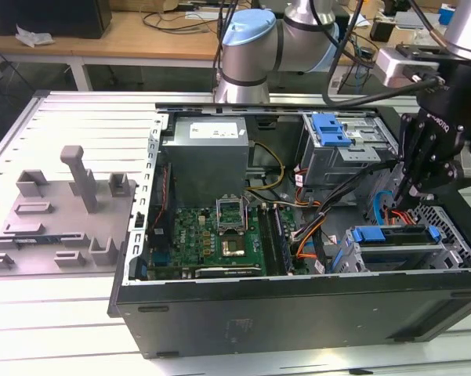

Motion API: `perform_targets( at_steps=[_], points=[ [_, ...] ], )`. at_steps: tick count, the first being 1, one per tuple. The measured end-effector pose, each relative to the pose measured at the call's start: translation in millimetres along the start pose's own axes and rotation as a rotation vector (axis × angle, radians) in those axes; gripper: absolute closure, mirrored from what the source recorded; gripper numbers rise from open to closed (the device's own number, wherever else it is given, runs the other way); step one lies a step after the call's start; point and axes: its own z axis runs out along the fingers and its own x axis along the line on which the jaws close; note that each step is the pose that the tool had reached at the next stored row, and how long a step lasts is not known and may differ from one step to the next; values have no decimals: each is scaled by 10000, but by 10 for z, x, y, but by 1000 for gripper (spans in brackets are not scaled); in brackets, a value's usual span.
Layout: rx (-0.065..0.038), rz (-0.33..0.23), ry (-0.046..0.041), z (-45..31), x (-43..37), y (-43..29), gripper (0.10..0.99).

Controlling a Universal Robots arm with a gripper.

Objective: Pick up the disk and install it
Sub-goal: 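Insert the second disk wire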

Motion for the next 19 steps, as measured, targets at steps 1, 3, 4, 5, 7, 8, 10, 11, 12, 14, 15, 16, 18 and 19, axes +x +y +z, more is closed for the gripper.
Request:
perform_targets(
  at_steps=[1, 3, 4, 5, 7, 8, 10, 11, 12, 14, 15, 16, 18, 19],
  points=[
    [11, -115, -20, 6, 3, -1, 925],
    [15, -199, -80, 10, 12, -1, 925],
    [4, -239, -232, 16, 39, 0, 925],
    [-7, -252, -364, 23, 61, 0, 925],
    [-15, -345, -474, 37, 85, 1, 925],
    [-16, -515, -497, 39, 90, 2, 925],
    [-13, -594, -500, 40, 91, 2, 925],
    [-12, -595, -498, 40, 93, 2, 925],
    [-12, -596, -500, 42, 102, 1, 925],
    [-11, -614, -501, 45, 129, 10, 925],
    [-8, -641, -499, 46, 137, 21, 925],
    [-7, -656, -499, 47, 148, 21, 925],
    [-4, -677, -499, 52, 187, 20, 925],
    [-4, -684, -501, 56, 209, 18, 925]
  ],
)
